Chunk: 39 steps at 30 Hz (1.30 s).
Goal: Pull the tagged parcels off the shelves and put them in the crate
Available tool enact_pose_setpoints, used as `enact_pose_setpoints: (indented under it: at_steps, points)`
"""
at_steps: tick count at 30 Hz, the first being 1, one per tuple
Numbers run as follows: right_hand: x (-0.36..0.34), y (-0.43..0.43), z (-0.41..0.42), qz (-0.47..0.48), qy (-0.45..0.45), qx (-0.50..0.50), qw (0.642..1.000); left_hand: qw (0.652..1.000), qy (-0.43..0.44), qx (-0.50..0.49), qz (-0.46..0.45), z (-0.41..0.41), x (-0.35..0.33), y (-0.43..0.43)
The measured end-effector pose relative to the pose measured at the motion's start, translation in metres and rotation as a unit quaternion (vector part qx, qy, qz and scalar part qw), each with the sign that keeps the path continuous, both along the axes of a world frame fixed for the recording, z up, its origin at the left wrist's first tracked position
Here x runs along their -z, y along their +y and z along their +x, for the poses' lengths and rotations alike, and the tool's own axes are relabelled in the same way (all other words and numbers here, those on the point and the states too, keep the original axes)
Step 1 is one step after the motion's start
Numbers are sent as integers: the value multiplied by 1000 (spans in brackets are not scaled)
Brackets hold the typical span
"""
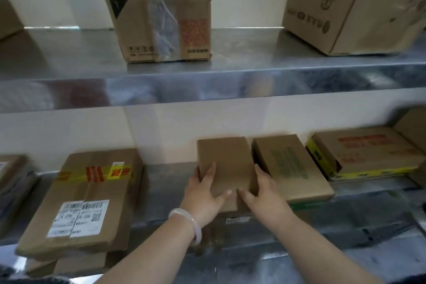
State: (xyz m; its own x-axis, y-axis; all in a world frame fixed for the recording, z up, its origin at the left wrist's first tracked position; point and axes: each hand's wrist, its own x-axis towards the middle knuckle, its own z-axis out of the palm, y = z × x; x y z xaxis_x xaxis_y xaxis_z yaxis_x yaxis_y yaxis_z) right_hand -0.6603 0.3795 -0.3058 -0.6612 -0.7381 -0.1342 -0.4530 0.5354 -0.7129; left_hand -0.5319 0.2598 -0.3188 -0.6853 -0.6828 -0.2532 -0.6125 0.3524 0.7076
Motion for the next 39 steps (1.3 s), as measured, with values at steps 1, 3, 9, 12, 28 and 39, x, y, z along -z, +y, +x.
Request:
enact_pose_setpoints:
  at_steps: [1,3,9,12,28,39]
  points:
    - [1,-1,-4,-5,-23,-1,1000,1000,2,-4,3,2,0,0]
    - [3,-4,-8,-16,-93,7,996,1000,8,-23,18,5,-2,0]
    - [7,-8,-15,-65,-183,-7,981,995,22,-81,46,5,-14,3]
    - [-2,-8,-17,-111,-194,-15,975,994,22,-100,25,5,-21,2]
    - [-28,-5,5,-163,-183,-72,967,975,18,-197,100,8,-49,19]
    - [-35,3,10,-170,-63,-47,982,947,113,-209,216,25,-52,19]
